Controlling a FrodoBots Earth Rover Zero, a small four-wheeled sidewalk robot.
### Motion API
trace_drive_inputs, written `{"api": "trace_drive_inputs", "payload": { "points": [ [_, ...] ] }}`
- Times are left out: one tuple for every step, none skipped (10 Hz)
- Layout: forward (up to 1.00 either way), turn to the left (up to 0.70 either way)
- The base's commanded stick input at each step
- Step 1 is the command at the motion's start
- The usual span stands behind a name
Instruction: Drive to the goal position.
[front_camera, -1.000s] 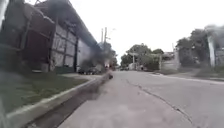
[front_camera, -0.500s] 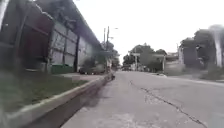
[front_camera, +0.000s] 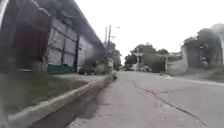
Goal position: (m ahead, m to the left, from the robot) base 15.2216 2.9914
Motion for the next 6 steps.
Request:
{"api": "trace_drive_inputs", "payload": {
  "points": [
    [0.70,-0.35],
    [0.70,-0.35],
    [0.70,-0.35],
    [0.70,-0.35],
    [0.70,-0.18],
    [0.70,0.00]
  ]
}}
